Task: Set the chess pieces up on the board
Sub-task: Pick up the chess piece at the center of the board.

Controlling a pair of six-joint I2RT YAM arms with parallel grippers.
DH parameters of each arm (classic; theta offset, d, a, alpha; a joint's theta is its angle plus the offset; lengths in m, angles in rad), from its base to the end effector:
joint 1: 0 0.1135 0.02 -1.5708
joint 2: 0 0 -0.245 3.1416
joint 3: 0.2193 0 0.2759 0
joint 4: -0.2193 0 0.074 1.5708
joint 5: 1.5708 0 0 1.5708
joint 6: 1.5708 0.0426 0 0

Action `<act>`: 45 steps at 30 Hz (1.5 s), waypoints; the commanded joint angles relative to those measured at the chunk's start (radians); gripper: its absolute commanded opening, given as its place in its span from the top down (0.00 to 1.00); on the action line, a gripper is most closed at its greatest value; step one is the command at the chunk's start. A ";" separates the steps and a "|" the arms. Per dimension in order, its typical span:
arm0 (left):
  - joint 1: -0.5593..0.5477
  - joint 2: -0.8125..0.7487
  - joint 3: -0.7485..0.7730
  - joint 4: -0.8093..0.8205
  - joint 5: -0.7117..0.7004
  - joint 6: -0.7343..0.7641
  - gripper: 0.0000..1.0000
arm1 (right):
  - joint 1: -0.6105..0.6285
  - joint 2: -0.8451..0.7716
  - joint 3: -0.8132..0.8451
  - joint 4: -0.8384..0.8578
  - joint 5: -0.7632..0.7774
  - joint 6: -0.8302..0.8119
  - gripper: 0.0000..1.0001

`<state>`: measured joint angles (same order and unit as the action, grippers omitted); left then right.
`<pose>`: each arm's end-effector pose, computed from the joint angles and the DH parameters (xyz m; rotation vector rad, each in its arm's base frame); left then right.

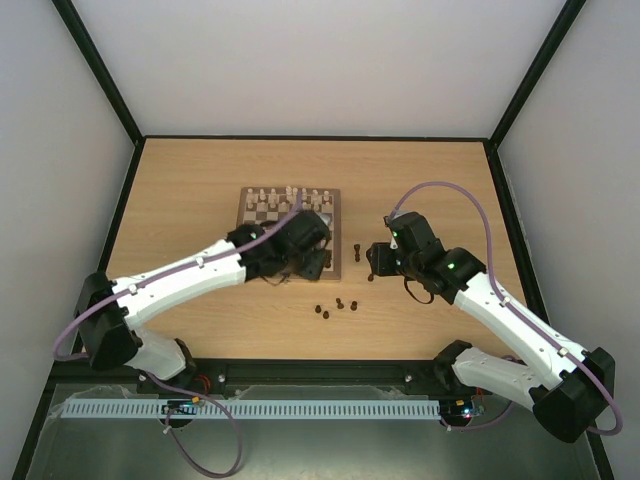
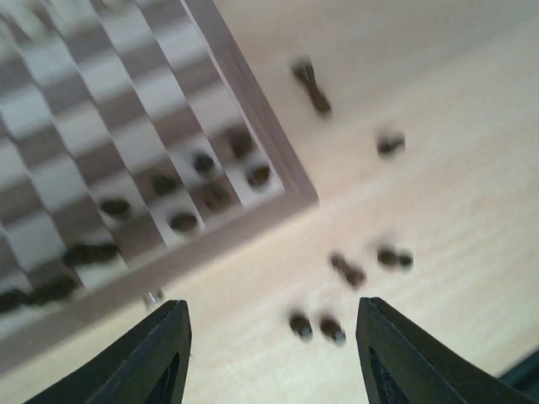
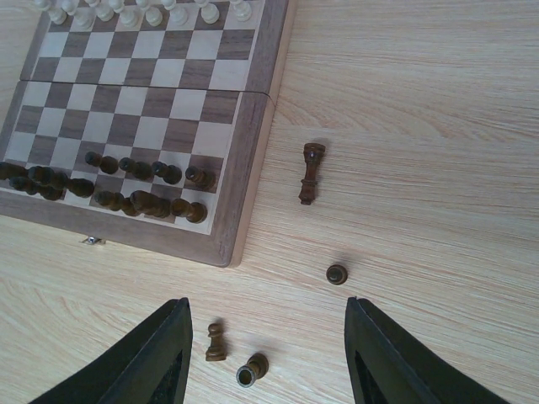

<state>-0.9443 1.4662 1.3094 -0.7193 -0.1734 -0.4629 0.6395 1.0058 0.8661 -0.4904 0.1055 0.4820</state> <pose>0.2077 -0.2744 0.2853 0.5139 2.4200 -0.4153 0.2096 0.1503 0.2738 -0.1164 2.2411 0.5062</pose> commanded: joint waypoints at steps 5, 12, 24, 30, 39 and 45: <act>-0.114 0.022 -0.241 0.038 0.062 -0.144 0.45 | -0.003 -0.016 -0.012 0.003 0.008 -0.006 0.49; -0.123 0.099 -0.252 0.112 0.084 -0.139 0.49 | -0.003 -0.016 -0.012 0.003 0.006 -0.006 0.49; -0.143 0.207 -0.223 0.146 0.107 -0.121 0.50 | -0.004 -0.022 -0.015 0.004 0.003 -0.006 0.49; -0.145 0.227 -0.228 0.151 0.109 -0.118 0.52 | -0.004 -0.024 -0.017 0.006 0.000 -0.006 0.49; -0.147 0.254 -0.231 0.157 0.102 -0.116 0.59 | -0.004 -0.027 -0.018 0.007 -0.003 -0.006 0.49; -0.146 0.282 -0.226 0.165 0.103 -0.110 0.62 | -0.004 -0.029 -0.019 0.007 -0.003 -0.006 0.49</act>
<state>-1.0840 1.7214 1.0634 -0.5617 -0.0711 -0.5831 0.6395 0.9947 0.8600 -0.4873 0.1047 0.4820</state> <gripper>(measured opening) 0.389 0.508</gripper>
